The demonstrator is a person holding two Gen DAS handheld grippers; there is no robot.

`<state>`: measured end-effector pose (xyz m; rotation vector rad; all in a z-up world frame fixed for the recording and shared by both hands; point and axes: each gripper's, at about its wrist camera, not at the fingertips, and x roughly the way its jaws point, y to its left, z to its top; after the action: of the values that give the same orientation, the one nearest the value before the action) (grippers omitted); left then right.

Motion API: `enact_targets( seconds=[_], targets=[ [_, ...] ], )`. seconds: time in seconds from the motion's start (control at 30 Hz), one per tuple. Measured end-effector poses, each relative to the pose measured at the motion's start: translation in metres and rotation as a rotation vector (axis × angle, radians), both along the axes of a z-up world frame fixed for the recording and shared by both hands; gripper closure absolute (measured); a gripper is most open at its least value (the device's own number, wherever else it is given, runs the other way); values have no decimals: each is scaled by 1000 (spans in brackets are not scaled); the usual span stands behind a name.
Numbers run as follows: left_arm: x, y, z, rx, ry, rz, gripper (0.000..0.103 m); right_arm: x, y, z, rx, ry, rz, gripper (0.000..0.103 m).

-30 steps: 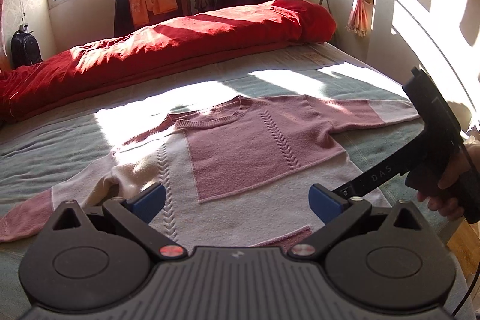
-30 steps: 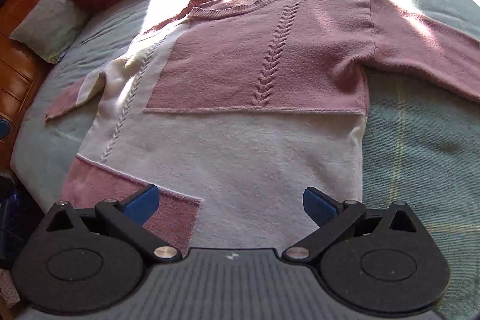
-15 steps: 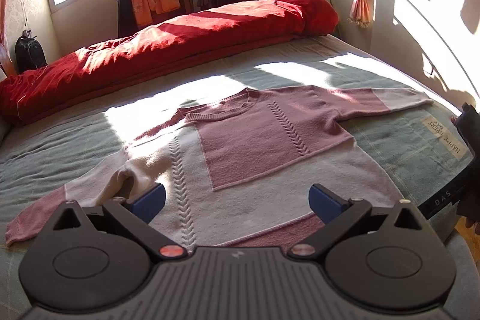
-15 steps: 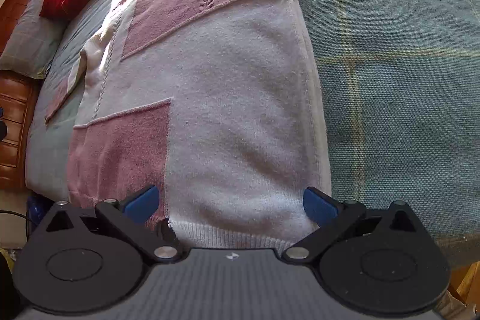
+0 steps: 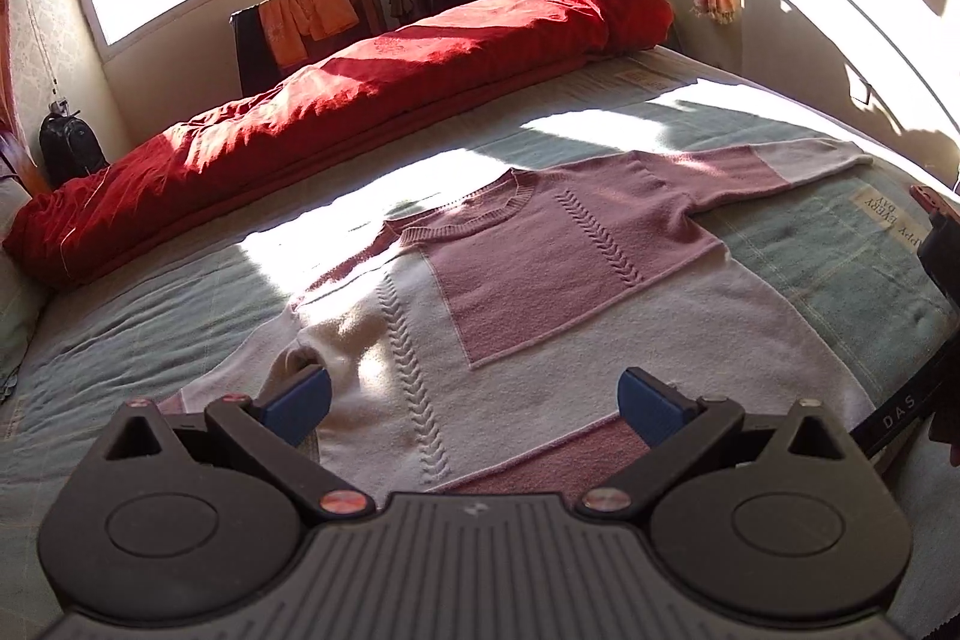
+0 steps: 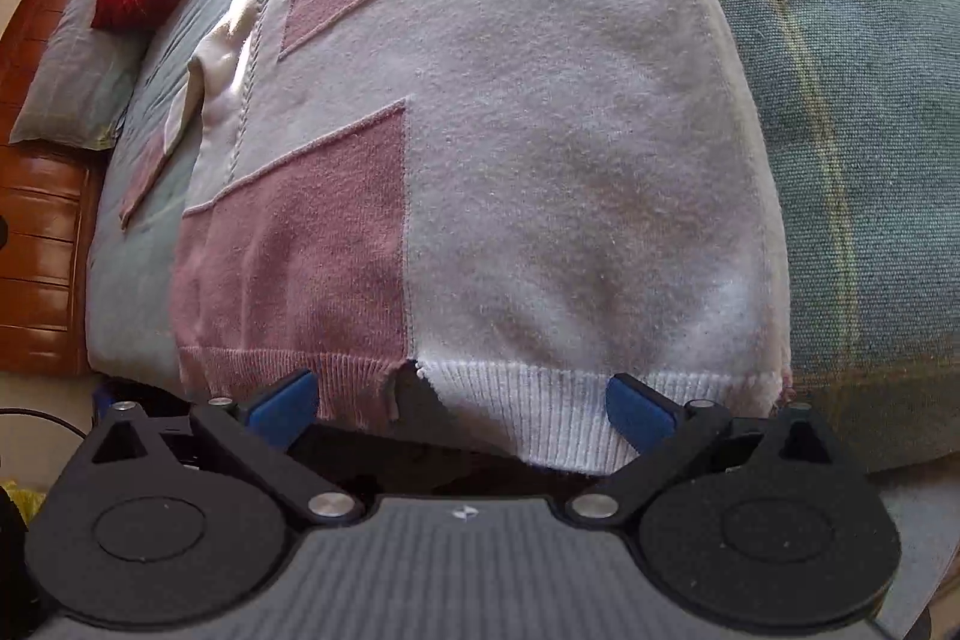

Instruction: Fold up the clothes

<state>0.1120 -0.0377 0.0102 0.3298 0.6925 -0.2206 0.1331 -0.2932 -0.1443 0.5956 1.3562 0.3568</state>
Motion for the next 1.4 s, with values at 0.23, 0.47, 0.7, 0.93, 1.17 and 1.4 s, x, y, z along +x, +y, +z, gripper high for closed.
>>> enact_targets(
  seconds=[0.23, 0.47, 0.7, 0.93, 1.17, 1.4],
  targets=[
    [-14, 0, 3, -30, -17, -17, 2, 2, 23, 10, 104, 11, 38, 0],
    [-28, 11, 8, -74, -34, -6, 2, -13, 50, -11, -33, 67, 149, 0],
    [-37, 16, 13, -87, -65, -14, 2, 0, 18, 37, 26, -107, 24, 0],
    [-40, 15, 12, -93, -61, -20, 2, 0, 27, 27, 30, -57, 98, 0],
    [-35, 9, 8, -67, -43, -25, 2, -2, 37, -4, -43, 4, 87, 0],
    [-26, 11, 0, -45, -10, -19, 2, 6, 43, 24, -49, -82, 133, 0]
  ],
)
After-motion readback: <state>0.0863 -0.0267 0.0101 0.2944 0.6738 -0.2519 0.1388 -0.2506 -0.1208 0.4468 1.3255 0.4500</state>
